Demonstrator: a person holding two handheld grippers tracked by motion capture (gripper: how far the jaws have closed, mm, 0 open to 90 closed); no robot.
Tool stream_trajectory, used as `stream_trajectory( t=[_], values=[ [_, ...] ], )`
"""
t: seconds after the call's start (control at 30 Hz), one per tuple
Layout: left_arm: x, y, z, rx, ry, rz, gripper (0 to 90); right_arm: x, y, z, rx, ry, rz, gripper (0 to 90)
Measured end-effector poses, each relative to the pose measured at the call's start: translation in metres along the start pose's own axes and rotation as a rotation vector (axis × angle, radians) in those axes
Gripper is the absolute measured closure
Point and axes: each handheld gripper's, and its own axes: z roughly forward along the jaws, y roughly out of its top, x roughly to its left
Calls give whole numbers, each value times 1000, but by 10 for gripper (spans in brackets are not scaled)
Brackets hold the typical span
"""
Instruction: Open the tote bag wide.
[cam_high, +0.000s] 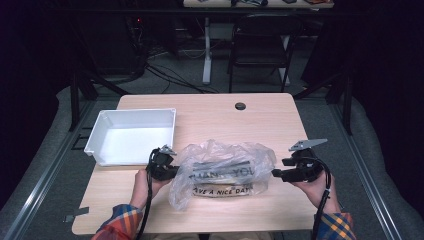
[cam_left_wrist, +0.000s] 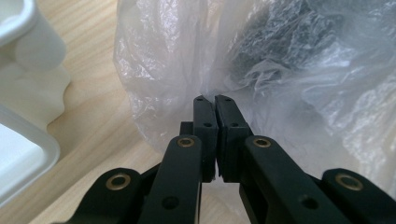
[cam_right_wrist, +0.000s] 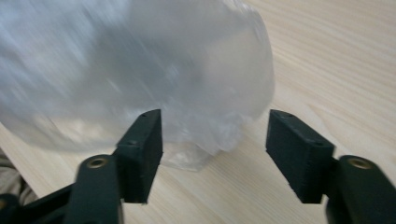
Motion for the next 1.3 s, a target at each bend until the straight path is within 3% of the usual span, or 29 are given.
stream_trajectory(
  t=[0.13, 0.27, 0.3, 0.33, 0.4, 0.43, 0.47, 0.5, 0.77, 0.87, 1.1, 1.3],
  values=[
    [0, 1, -1, -17, -7, -4, 871, 13, 8, 4, -19, 25, -34, 296],
    [1, 2, 2, -18, -17, -12, 858, 22, 13, 27, 14, 26, -67, 327],
    [1, 3, 3, -17, -20, -15, 853, 23, 15, 42, 28, 11, -69, 494],
    [0, 3, 5, -17, -24, -22, 853, 23, 15, 42, 28, 11, -69, 494],
    [0, 4, 9, -3, -35, -17, 853, 23, 15, 61, 58, 6, -66, 688],
    [-1, 4, 11, 8, -41, -13, 853, 22, 14, 74, 91, -14, -53, 832],
    [-2, 5, 12, 8, -42, -15, 853, 22, 14, 74, 91, -14, -53, 832],
    [-2, 5, 14, 15, -46, -10, 853, 20, 11, 83, 106, -12, -45, 900],
    [-2, 4, 18, 38, -35, 3, 861, 9, 1, 92, 169, -44, 2, 900],
    [-1, 3, 19, 51, -17, 2, 866, 6, -2, 94, 189, -91, 10, 900],
    [8, 0, 18, 64, 68, -19, 878, 0, -6, 93, 234, -188, 6, 900],
    [7, 0, 18, 68, 73, -17, 881, -9, -12, 85, 257, -227, 27, 900]
  ],
)
